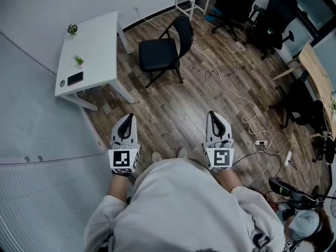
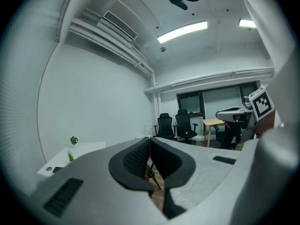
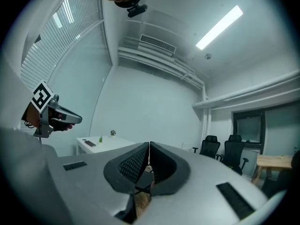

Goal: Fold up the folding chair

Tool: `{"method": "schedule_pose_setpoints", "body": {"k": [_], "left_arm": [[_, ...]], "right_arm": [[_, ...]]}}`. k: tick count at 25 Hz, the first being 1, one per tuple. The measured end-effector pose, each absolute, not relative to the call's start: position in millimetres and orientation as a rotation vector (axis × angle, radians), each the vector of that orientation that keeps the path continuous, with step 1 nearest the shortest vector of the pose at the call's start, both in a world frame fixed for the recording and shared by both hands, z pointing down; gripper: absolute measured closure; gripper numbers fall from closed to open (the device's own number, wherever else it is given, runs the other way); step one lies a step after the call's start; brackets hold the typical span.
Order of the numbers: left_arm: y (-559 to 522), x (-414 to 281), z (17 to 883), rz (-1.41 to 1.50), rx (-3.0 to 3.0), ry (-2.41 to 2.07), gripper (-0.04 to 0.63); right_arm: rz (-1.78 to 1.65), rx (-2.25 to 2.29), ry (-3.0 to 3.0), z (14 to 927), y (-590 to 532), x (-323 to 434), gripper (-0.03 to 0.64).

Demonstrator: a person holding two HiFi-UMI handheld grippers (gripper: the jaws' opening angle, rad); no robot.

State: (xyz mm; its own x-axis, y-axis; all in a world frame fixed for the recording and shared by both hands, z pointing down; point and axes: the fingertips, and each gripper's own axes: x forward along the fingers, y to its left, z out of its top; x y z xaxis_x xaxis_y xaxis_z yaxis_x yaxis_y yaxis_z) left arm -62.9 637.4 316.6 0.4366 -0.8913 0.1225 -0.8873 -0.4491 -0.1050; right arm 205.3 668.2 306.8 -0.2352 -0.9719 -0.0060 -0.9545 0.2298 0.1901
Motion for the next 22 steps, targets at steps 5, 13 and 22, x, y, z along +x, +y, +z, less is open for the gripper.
{"method": "schedule_pose_setpoints", "body": {"k": [5, 13, 22], "left_arm": [[643, -53, 312, -0.214, -2.681, 1.605, 0.376], [645, -42, 309, -0.215, -2.679, 1.654, 0.199], [641, -12, 310, -0.237, -2.642, 1.686, 0.199]], "right_arm": [[-0.193, 1.828, -2.448, 301, 671, 210, 0.306], [-0.167, 1.865, -2.45, 301, 677, 245, 0.225], [-0.186, 1.842, -2.468, 308, 671, 283, 0.227]]}}
